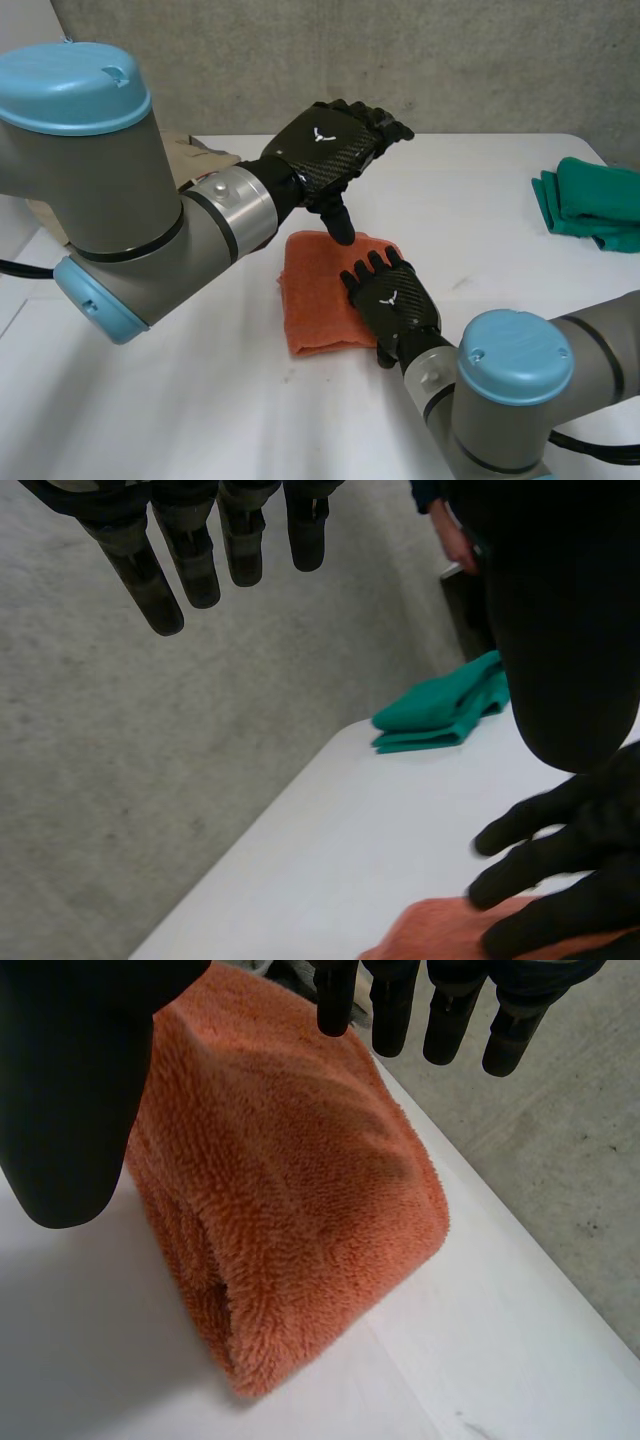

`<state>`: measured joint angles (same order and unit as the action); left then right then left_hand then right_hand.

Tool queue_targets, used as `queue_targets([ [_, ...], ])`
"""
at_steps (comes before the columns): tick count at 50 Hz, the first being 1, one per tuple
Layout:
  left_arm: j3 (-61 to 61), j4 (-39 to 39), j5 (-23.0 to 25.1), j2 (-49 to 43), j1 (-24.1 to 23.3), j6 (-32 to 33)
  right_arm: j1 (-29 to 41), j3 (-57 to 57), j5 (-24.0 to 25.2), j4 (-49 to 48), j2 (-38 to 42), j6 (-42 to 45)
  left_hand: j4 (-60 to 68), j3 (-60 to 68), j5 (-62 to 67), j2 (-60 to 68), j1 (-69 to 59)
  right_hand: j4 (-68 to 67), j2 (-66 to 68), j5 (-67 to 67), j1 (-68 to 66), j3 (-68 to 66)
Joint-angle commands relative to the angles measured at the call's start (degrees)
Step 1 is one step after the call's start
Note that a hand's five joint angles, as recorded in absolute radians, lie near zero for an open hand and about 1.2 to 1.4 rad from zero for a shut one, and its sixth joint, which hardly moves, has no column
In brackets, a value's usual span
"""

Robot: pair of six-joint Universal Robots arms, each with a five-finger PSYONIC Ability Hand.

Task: Fold the laundry.

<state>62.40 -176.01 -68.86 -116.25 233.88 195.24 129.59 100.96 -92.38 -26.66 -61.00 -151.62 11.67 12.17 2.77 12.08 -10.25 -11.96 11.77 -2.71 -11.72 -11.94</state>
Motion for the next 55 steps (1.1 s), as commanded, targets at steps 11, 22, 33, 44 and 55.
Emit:
queue_targets([
  [11, 1.1, 0.4, 0.0, -0.6, -0.4, -0.6, -0.5, -6.0, 0.6, -5.9, 9.1, 0.6, -0.8, -1.3, -1.9, -1.2, -0.6, -8.5, 8.7, -7.8, -8.8, -8.6],
  [22, 1.0, 0.3, 0.0, -0.6, -0.4, -0.6, -0.5, -9.2, 0.9, -7.2, 10.9, 0.5, -0.8, -1.3, -1.9, -1.2, -0.6, -21.3, 21.5, -20.6, -21.6, -21.3],
  [33, 0.5, 0.3, 0.0, -0.5, -0.1, -0.6, -0.7, -13.9, 4.1, -7.3, 13.0, 0.5, -0.8, -1.3, -1.9, -1.2, -0.6, -68.0, 68.2, -67.3, -68.3, -68.1],
  [44, -3.9, 0.1, -0.8, 0.0, 0.0, -0.9, -12.6, -28.1, 5.3, -7.4, 7.3, -1.5, -1.0, -1.5, -2.1, -1.4, -0.5, -68.0, 68.2, -67.3, -68.3, -68.1],
  [55, -6.4, -0.4, -1.9, 1.8, -0.1, -1.7, -32.8, -42.4, 10.4, -8.1, 7.6, -5.5, -1.1, -1.6, -2.2, -1.5, -0.3, -68.0, 68.2, -67.3, -68.3, -68.1],
])
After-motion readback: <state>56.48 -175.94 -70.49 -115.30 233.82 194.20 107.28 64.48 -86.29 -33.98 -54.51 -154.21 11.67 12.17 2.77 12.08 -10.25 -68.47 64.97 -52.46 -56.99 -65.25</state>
